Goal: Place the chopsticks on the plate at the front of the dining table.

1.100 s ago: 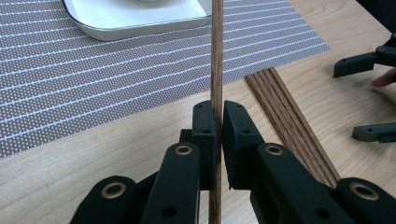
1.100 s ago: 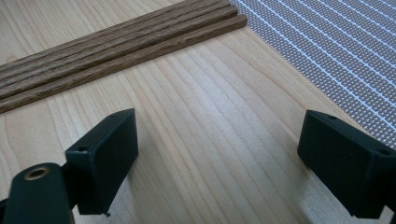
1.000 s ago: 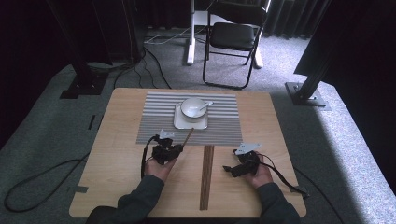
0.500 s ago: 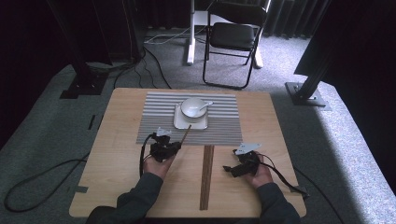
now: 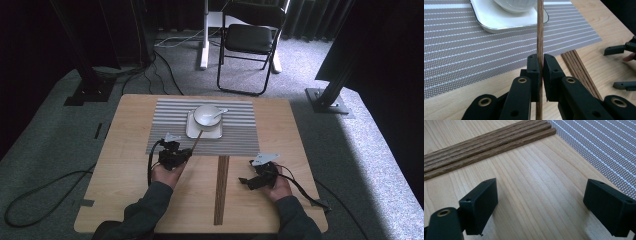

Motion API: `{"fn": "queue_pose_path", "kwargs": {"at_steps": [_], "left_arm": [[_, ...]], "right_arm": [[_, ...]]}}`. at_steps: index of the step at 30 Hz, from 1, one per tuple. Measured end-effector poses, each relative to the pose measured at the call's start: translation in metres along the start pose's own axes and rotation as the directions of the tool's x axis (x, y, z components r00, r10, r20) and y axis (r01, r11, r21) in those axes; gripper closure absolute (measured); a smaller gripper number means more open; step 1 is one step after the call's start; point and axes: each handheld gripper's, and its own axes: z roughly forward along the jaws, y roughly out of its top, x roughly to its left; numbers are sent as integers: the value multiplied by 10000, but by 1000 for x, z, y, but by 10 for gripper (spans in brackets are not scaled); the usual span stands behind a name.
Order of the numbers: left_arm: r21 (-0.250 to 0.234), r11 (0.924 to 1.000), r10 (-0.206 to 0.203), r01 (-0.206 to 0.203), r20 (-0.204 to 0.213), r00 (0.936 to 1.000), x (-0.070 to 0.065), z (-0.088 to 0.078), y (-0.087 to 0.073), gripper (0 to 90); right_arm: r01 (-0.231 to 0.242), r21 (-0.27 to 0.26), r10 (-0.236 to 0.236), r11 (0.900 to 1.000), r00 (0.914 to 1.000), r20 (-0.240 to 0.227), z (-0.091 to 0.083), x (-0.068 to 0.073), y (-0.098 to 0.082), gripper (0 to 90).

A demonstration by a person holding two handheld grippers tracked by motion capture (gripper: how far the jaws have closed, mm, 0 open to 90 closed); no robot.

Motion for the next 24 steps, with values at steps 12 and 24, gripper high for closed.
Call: {"fn": "queue_pose_path", "kwargs": {"at_steps": [12,24], "left_arm": [[-144,9999,9,-9,-4,10000,1,-2,11,844],[-243,9996,105,-107,-90,9999,1,-3,20,844]], "right_arm": [[-8,-22,8,10000,10000,8,0,0,0,116],[38,-29,-38,10000,10000,15,0,0,0,116]]}}
